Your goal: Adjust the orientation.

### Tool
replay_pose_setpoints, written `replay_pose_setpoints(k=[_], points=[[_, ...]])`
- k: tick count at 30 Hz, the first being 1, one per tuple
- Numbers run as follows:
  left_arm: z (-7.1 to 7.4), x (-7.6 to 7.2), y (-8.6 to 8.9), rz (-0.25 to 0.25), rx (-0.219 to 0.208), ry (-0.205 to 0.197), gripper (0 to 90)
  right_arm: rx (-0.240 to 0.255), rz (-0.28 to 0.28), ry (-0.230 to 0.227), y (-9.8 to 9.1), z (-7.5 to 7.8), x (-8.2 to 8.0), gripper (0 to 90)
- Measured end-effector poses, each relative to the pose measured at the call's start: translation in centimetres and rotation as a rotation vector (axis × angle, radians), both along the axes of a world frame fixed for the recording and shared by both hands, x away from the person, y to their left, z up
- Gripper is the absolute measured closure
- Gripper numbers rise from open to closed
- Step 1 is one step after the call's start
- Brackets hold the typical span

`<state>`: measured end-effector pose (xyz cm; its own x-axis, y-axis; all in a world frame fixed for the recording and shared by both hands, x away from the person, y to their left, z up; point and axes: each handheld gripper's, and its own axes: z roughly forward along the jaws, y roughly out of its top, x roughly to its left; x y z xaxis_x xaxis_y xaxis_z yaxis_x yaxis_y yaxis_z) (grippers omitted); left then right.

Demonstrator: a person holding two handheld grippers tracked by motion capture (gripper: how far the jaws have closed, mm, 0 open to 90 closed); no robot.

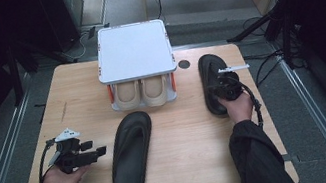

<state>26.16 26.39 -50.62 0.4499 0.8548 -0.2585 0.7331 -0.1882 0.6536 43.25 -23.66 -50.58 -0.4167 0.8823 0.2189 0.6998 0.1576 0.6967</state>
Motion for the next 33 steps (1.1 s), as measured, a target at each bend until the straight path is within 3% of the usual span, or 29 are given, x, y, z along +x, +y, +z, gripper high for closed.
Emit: replay_pose_setpoints(k=[5, 19, 27, 33], points=[[0.0, 0.0, 0.0, 0.000, -0.001, 0.005, 34.9, 0.007, -0.013, 0.005, -0.2, 0.0, 0.1, 86.0], [-0.1, 0.1, 0.1, 0.005, -0.004, 0.010, 34.9, 0.020, -0.134, -0.076, -4.0, 1.6, -0.4, 73.4], [-0.2, 0.0, 0.0, 0.006, -0.005, 0.014, 34.8, 0.041, -0.175, -0.072, -5.3, 1.1, -0.2, 67.4], [-0.3, 0.0, -0.1, 0.000, 0.001, 0.024, 34.8, 0.025, -0.201, -0.064, -5.7, 0.7, 0.2, 65.3]])
